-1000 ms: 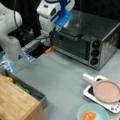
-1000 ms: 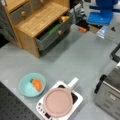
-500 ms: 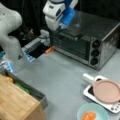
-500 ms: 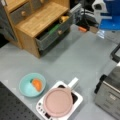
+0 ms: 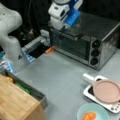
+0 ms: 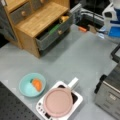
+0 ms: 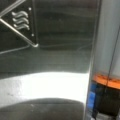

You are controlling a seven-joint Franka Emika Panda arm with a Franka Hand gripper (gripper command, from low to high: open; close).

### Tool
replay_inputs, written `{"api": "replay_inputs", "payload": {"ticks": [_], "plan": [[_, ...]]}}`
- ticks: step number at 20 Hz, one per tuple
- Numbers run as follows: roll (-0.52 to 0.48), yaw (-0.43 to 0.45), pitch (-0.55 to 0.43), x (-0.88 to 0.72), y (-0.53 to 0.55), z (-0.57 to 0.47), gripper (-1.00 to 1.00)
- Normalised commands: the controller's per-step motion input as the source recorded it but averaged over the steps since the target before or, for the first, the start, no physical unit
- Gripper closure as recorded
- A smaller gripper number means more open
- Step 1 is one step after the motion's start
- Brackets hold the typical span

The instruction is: Open the microwave oven door. Pull out the microwave oven tray. Pick up the bowl. Place the bowl on the microwave tray.

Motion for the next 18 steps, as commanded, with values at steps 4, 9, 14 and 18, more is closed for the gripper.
{"api": "replay_inputs", "payload": {"ticks": [4, 9, 14, 18], "plan": [[0.134, -0.215, -0.161, -0.21, 0.22, -0.21, -1.0], [0.188, -0.186, -0.164, -0.19, 0.11, -0.23, -1.0], [0.246, -0.115, -0.185, -0.17, -0.03, -0.29, -1.0], [0.257, -0.075, -0.205, -0.16, -0.05, -0.36, -1.0]]}}
